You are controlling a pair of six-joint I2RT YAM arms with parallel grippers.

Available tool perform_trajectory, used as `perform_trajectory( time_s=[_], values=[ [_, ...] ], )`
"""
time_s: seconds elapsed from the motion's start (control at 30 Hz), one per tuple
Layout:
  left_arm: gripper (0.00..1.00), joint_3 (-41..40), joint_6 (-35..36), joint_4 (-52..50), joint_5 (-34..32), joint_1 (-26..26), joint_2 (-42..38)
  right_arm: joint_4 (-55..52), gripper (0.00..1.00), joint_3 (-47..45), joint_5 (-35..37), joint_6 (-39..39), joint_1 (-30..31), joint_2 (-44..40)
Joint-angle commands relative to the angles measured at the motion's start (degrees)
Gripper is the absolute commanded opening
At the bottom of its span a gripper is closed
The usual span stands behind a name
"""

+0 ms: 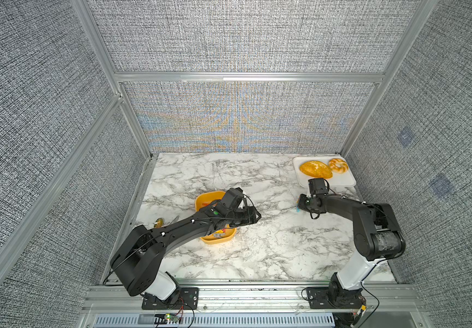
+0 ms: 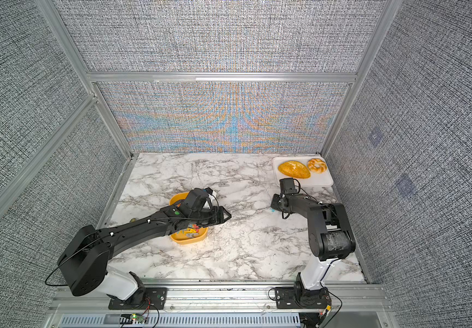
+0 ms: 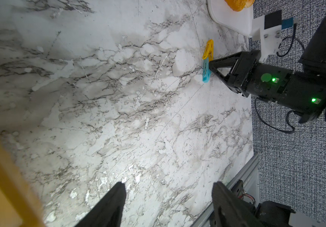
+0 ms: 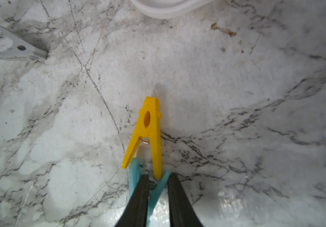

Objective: Put the clothespins into the storage box
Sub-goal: Pick up the clothespin from the center of the board.

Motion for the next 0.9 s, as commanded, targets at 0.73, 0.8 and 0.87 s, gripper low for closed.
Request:
perform_trajectory(
  time_s=[0.73,0.8,0.87],
  values=[
    [0.74,1.4,3.7,-6.3,-6.3,3.8,-7.5,2.1,0.00,-13.0,-7.3,4.3,11.4,-18.7],
    [0.74,0.4,3.4,-7.5,-7.6,5.9,-10.1,2.3,0.00,-10.8,-7.8,5.7,16.7,-18.4],
    [0.74,-0.9,2.9,-8.8,-8.7,8.4,-13.1,2.5,0.00,-7.6,-8.2,7.2,21.7,-16.8]
  ],
)
